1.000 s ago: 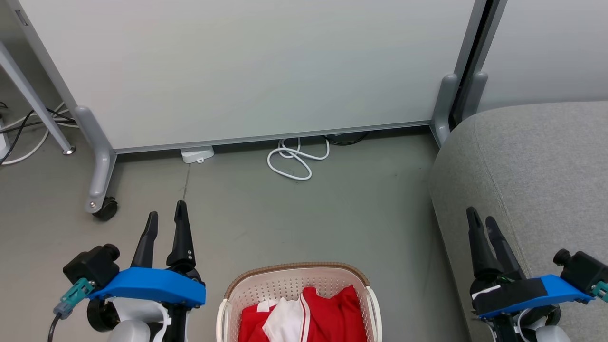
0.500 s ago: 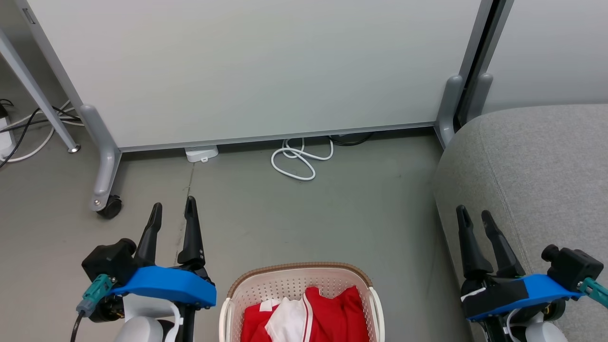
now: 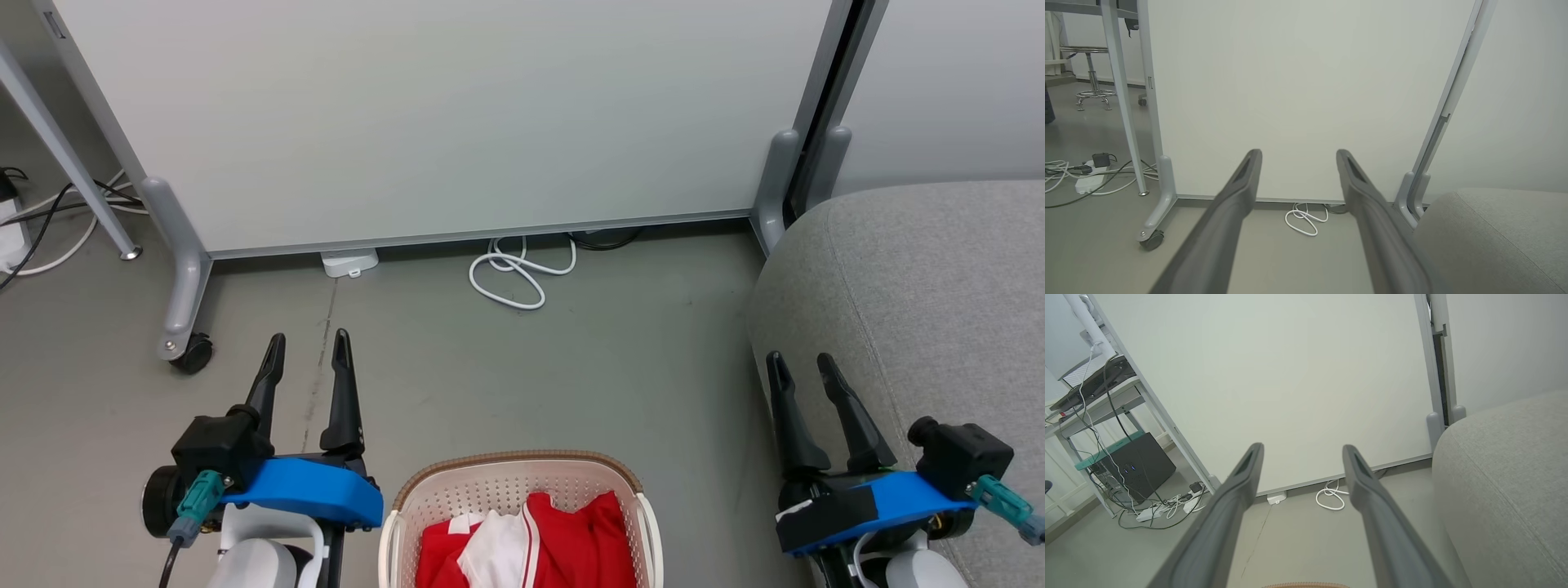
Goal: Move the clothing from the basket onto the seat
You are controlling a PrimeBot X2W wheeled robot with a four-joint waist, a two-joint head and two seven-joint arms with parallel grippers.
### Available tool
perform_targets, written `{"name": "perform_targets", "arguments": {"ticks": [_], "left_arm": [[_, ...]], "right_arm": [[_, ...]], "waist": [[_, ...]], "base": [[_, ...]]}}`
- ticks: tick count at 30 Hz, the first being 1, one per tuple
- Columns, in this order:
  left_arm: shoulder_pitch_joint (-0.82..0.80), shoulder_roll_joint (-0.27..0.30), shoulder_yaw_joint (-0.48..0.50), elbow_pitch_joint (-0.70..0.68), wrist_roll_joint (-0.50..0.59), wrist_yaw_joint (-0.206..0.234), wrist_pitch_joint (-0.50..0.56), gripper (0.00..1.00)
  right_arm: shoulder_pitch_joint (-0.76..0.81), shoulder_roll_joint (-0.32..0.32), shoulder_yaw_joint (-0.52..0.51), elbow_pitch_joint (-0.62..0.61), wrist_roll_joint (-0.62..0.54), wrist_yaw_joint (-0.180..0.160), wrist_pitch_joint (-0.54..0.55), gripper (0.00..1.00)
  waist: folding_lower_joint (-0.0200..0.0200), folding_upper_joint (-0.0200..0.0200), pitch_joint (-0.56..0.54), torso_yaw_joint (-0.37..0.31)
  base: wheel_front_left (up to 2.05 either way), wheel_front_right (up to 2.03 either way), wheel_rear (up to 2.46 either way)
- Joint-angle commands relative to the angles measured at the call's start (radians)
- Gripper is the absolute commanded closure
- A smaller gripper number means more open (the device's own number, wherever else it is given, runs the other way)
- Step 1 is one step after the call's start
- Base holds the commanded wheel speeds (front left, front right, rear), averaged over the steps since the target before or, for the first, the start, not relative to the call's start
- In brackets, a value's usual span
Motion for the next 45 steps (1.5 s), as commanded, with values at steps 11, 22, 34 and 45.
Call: {"name": "perform_targets", "arguments": {"ticks": [11, 22, 34, 45], "left_arm": [[-0.027, 0.014, -0.032, -0.01, 0.115, 0.017, -0.032, 0.0], [-0.036, 0.016, -0.052, 0.005, 0.202, 0.021, -0.054, 0.0], [-0.034, 0.002, -0.044, 0.033, 0.256, -0.005, -0.077, 0.0], [-0.039, -0.016, -0.028, 0.073, 0.296, -0.04, -0.093, 0.0]], "right_arm": [[-0.02, -0.006, 0.018, -0.011, -0.126, 0.002, -0.032, 0.0], [-0.023, -0.006, 0.032, -0.007, -0.216, 0.002, -0.055, 0.0], [-0.025, -0.006, 0.04, 0.024, -0.3, 0.003, -0.078, 0.0], [-0.029, -0.006, 0.04, 0.056, -0.329, 0.003, -0.093, 0.0]], "waist": [[0.0, 0.0, 0.004, 0.005], [0.0, 0.0, 0.007, 0.01], [0.0, 0.0, 0.003, 0.016], [0.0, 0.0, 0.001, 0.022]], "base": [[0.0, 0.0, 0.0], [0.0, 0.0, 0.0], [0.0, 0.0, 0.0], [0.0, 0.0, 0.0]]}}
